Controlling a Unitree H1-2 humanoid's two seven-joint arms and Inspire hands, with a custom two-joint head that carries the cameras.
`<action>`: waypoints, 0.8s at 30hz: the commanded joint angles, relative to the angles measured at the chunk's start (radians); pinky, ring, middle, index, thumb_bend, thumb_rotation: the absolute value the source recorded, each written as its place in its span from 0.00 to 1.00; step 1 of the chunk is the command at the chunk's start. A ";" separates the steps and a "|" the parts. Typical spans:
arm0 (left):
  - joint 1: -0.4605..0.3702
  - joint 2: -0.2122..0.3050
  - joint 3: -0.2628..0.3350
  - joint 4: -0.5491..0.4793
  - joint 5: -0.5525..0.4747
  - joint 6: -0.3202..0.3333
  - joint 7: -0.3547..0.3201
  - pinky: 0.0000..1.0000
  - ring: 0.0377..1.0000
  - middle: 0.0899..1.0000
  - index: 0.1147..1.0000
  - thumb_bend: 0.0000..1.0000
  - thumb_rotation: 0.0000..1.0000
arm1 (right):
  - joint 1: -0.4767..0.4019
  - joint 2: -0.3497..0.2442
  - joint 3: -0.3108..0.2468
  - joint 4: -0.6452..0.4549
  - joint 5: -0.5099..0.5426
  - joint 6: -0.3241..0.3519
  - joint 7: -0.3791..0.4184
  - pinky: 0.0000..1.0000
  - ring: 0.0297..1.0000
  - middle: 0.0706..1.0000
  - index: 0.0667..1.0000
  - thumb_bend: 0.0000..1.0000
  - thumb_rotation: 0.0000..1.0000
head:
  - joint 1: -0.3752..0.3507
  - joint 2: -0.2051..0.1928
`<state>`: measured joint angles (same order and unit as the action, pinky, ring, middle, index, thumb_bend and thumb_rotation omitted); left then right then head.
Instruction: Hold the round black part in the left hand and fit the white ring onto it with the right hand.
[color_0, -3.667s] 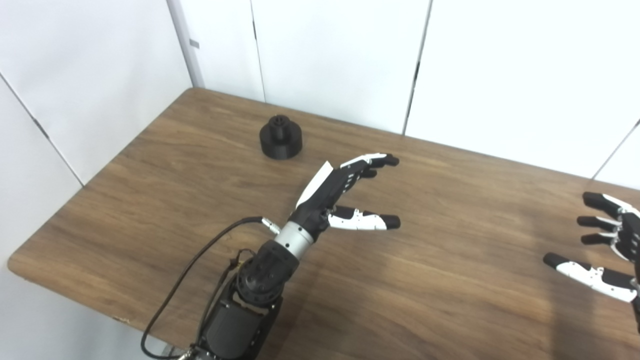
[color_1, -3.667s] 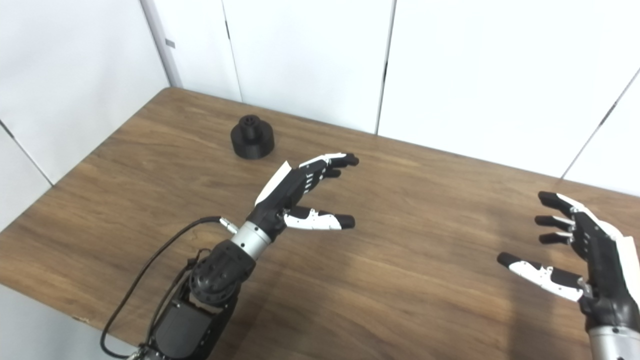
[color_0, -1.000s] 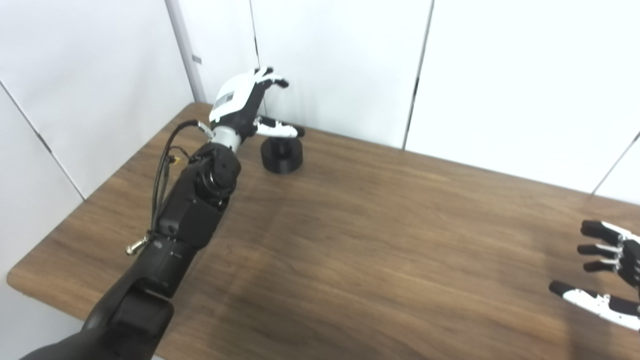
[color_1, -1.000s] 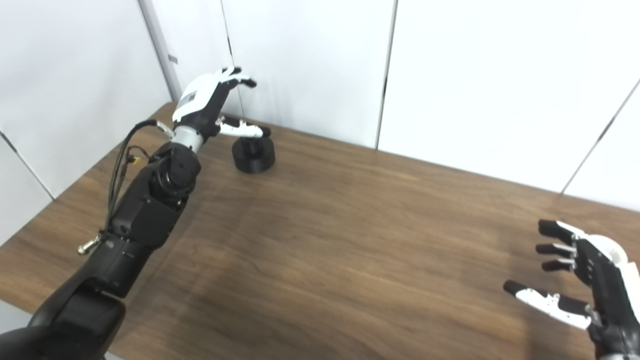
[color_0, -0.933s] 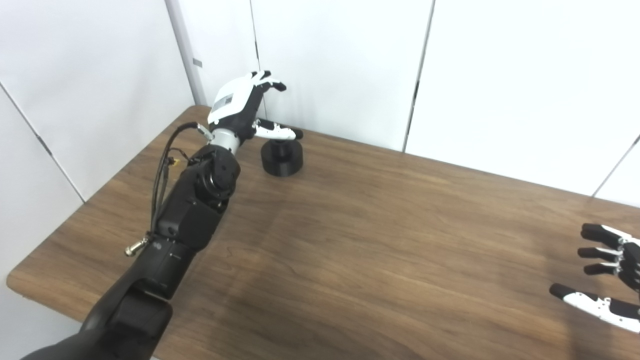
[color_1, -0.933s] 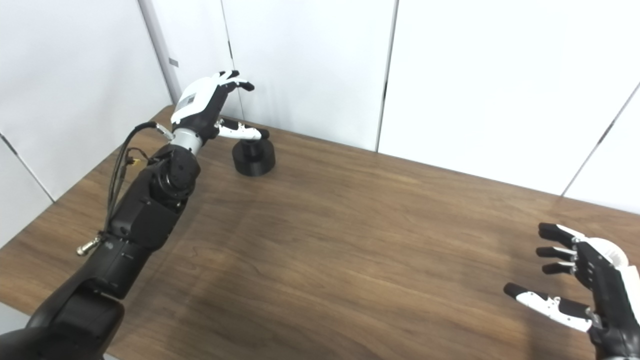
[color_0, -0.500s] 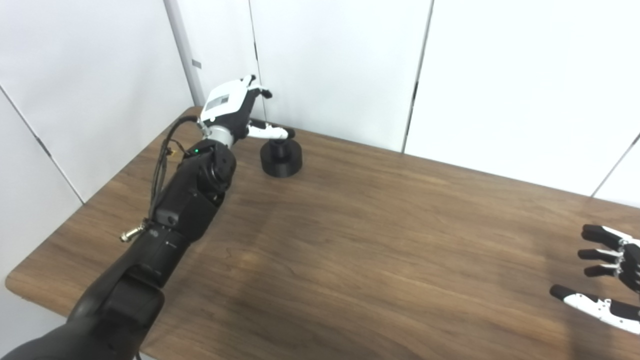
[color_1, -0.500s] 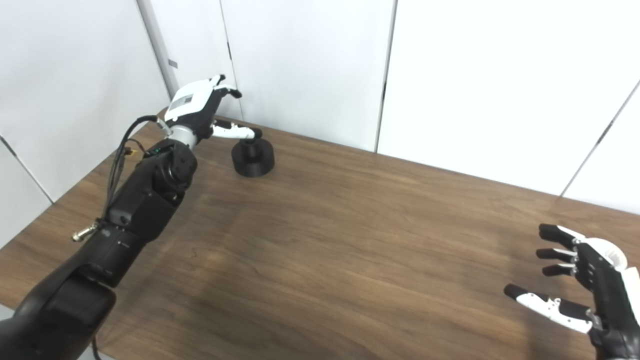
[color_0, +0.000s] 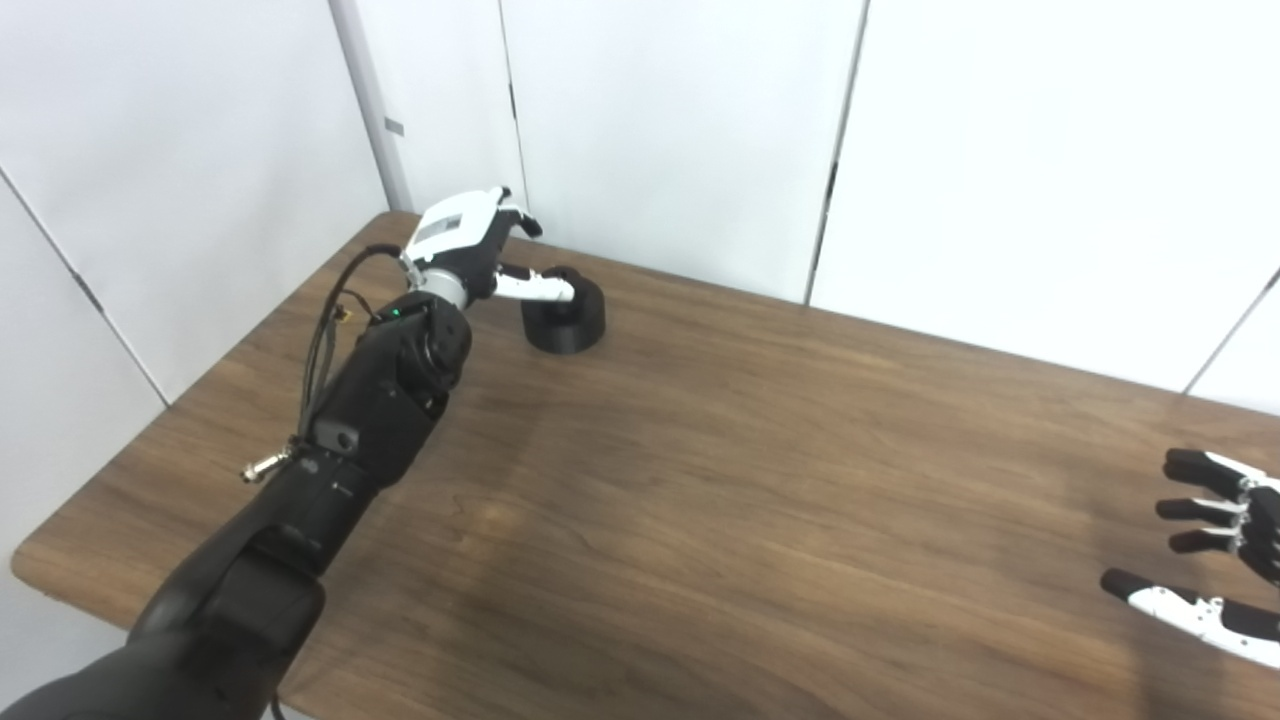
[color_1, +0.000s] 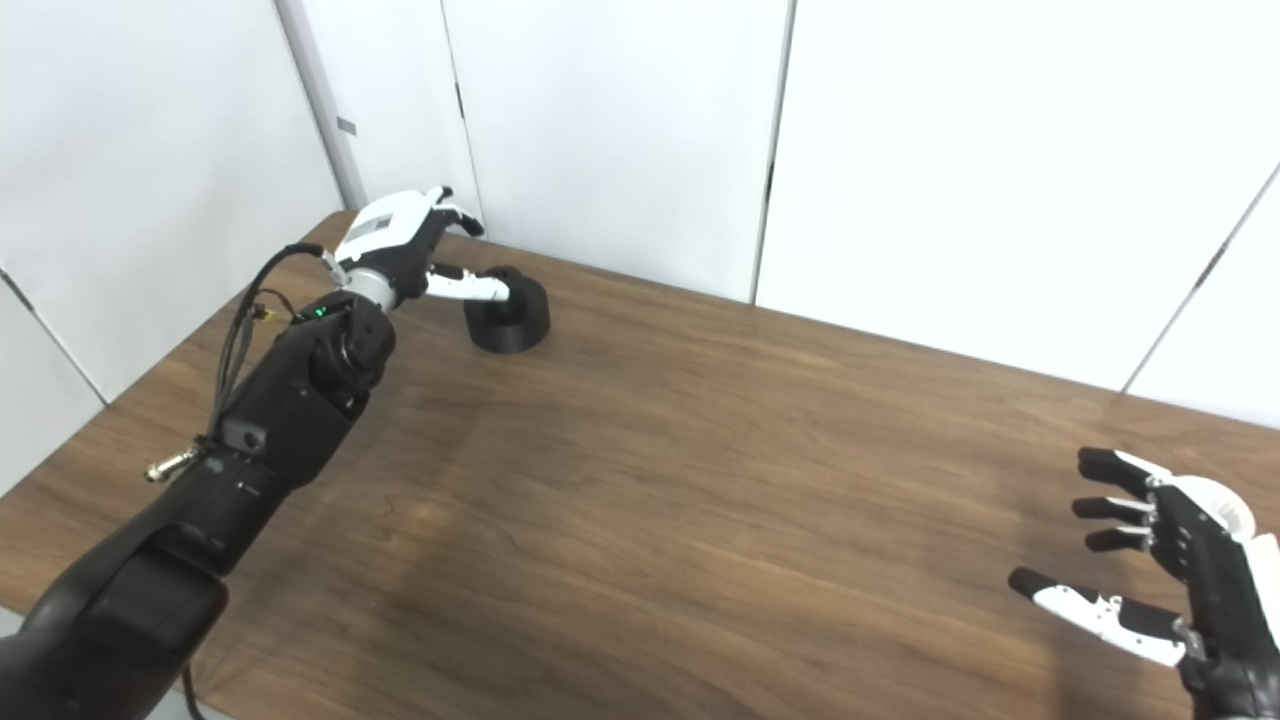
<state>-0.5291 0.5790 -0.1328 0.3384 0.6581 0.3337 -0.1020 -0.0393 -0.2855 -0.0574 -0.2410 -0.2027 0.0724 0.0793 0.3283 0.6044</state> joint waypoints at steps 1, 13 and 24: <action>-0.056 0.040 0.004 -0.011 0.004 -0.009 0.005 1.00 1.00 1.00 0.73 1.00 0.61 | -0.019 -0.006 -0.011 -0.038 0.003 -0.015 -0.009 0.56 0.66 0.75 0.73 0.69 0.00 | 0.002 0.001; -0.059 0.033 -0.018 0.038 0.011 0.004 -0.002 1.00 1.00 1.00 0.73 1.00 0.55 | -0.013 -0.006 -0.011 -0.054 0.005 0.001 -0.005 0.55 0.65 0.75 0.73 0.69 0.04 | -0.006 0.007; -0.062 0.027 -0.025 0.085 0.010 -0.007 0.032 1.00 1.00 1.00 0.75 1.00 0.53 | -0.007 -0.009 -0.012 -0.063 0.008 0.007 -0.002 0.55 0.66 0.77 0.74 0.68 0.03 | -0.008 0.011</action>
<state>-0.5321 0.5806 -0.1705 0.4253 0.6633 0.3393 -0.1118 -0.0236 -0.2854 -0.0587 -0.2697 -0.2024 0.0911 0.0799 0.3191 0.6151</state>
